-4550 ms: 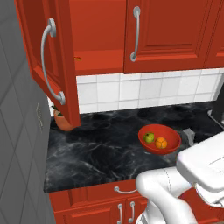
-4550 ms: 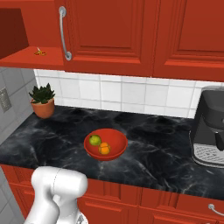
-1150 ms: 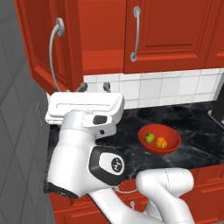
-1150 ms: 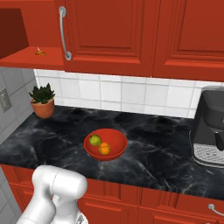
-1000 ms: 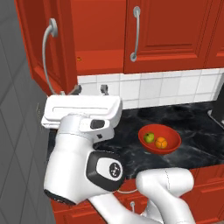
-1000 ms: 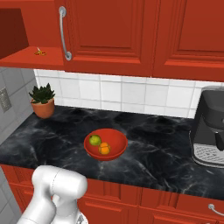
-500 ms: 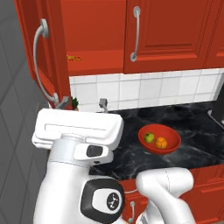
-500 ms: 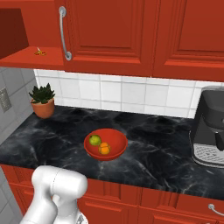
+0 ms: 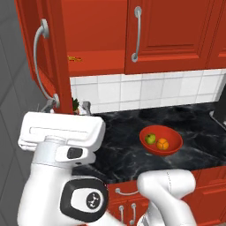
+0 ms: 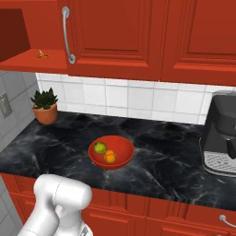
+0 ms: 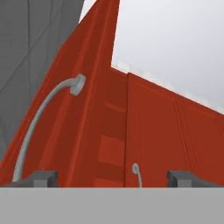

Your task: Open the cabinet. Pick the orange and pear from the cabinet and place them into the bowl. Then close the cabinet.

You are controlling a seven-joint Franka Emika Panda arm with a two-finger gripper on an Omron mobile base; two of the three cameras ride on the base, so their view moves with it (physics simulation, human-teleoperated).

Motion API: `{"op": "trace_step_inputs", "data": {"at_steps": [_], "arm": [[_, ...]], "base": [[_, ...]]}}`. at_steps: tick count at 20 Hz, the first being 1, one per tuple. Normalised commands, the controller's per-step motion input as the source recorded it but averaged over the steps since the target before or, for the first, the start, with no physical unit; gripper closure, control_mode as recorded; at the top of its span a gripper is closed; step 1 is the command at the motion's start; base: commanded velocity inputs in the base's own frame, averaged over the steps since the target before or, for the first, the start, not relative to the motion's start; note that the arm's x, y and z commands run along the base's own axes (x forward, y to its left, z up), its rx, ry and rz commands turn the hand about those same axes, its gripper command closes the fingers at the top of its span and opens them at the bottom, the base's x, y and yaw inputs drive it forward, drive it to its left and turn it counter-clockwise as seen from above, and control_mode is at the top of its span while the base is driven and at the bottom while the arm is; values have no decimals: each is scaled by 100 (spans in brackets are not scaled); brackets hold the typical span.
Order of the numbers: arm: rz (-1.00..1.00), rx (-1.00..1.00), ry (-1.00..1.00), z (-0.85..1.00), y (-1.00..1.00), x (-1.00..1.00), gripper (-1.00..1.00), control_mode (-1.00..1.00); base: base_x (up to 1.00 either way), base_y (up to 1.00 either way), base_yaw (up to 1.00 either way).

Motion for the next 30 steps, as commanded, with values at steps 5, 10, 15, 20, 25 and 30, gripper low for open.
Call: {"op": "trace_step_inputs", "data": {"at_steps": [5, 10, 15, 20, 25, 30], "arm": [[-16, 0, 0, -19, 61, 57, -100, -100], [-29, 0, 0, 0, -20, 51, -100, -100], [-26, 2, 3, -19, -53, 94, -100, -100], [-14, 9, 6, -20, -53, 100, -100, -100], [-10, 18, 13, 0, -50, 100, -100, -100], [-13, 19, 20, 0, -50, 100, -100, -100]], "base": [[0, 0, 0], [0, 0, 0], [0, 0, 0], [0, 0, 0], [0, 0, 0], [0, 0, 0]]}}
